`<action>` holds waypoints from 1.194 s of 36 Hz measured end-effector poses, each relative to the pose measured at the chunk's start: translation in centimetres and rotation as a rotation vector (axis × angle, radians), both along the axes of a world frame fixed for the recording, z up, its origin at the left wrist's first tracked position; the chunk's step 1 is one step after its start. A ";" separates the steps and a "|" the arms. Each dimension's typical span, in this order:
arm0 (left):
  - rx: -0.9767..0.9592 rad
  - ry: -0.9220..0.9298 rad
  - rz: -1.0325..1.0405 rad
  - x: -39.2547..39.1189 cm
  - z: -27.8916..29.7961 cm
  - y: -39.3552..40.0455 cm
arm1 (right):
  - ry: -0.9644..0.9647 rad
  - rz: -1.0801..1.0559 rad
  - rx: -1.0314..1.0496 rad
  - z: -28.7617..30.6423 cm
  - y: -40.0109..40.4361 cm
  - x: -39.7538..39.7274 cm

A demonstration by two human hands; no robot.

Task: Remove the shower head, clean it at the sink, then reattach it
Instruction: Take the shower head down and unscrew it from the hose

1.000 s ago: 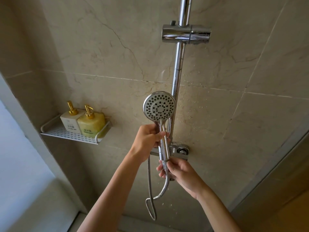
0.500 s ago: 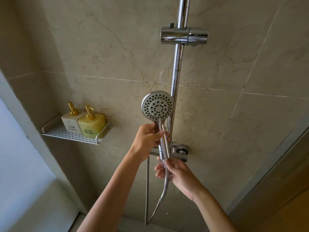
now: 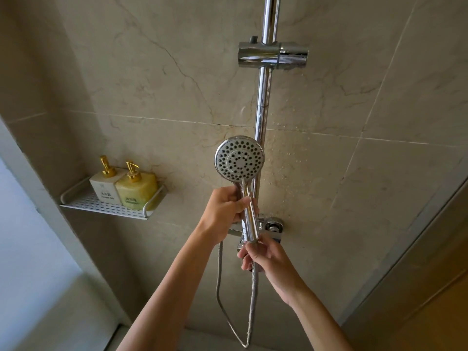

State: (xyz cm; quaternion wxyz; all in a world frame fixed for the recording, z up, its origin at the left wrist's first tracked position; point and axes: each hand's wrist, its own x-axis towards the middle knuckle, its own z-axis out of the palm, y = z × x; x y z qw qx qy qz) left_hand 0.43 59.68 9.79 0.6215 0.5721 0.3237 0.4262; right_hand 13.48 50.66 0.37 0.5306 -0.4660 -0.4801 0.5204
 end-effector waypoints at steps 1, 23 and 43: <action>-0.003 -0.008 -0.006 -0.1 0.0 0.1 | 0.056 0.057 -0.014 0.1 -0.2 0.1; 0.010 -0.005 0.020 0.3 -0.5 0.0 | -0.187 -0.362 0.001 -0.5 0.4 -1.5; -0.021 -0.030 0.023 -0.5 -0.1 -0.3 | 0.015 0.015 0.011 0.0 0.0 0.4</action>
